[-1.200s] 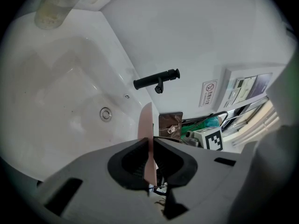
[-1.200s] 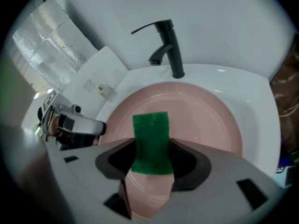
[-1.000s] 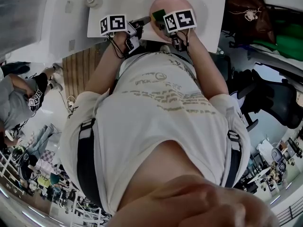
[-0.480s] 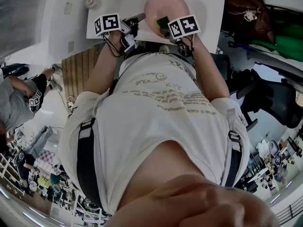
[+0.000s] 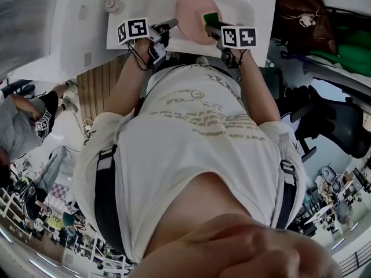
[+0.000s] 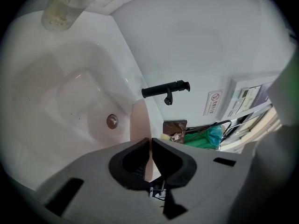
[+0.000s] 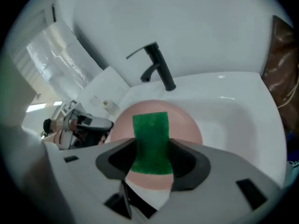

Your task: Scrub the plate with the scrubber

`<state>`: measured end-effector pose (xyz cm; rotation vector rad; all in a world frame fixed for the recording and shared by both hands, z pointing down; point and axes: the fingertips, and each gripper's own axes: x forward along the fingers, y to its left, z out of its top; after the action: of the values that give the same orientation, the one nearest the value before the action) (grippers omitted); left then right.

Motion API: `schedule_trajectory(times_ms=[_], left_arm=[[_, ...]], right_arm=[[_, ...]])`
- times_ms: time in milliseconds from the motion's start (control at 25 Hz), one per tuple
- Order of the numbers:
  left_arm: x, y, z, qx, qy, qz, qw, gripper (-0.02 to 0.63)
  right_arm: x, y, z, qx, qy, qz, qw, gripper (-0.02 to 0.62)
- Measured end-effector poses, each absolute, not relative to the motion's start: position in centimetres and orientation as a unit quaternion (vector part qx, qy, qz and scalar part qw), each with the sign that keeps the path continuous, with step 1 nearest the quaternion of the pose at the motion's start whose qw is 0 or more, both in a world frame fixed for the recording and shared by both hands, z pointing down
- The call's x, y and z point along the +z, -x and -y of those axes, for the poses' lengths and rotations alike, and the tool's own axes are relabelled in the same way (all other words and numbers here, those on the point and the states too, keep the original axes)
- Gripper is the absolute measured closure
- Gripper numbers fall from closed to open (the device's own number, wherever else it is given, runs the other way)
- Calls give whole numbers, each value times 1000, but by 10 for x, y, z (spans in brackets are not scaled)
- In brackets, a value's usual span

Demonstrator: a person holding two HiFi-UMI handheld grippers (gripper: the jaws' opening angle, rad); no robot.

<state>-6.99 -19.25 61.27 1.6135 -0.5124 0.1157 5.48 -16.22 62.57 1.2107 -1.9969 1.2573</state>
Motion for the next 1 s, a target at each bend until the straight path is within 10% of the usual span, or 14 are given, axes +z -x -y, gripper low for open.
schedule_trajectory(times_ms=[1000], left_arm=[[706, 101, 176, 190, -593, 341, 705, 577]], right_arm=[[526, -63, 197, 288, -512, 806, 69, 383]])
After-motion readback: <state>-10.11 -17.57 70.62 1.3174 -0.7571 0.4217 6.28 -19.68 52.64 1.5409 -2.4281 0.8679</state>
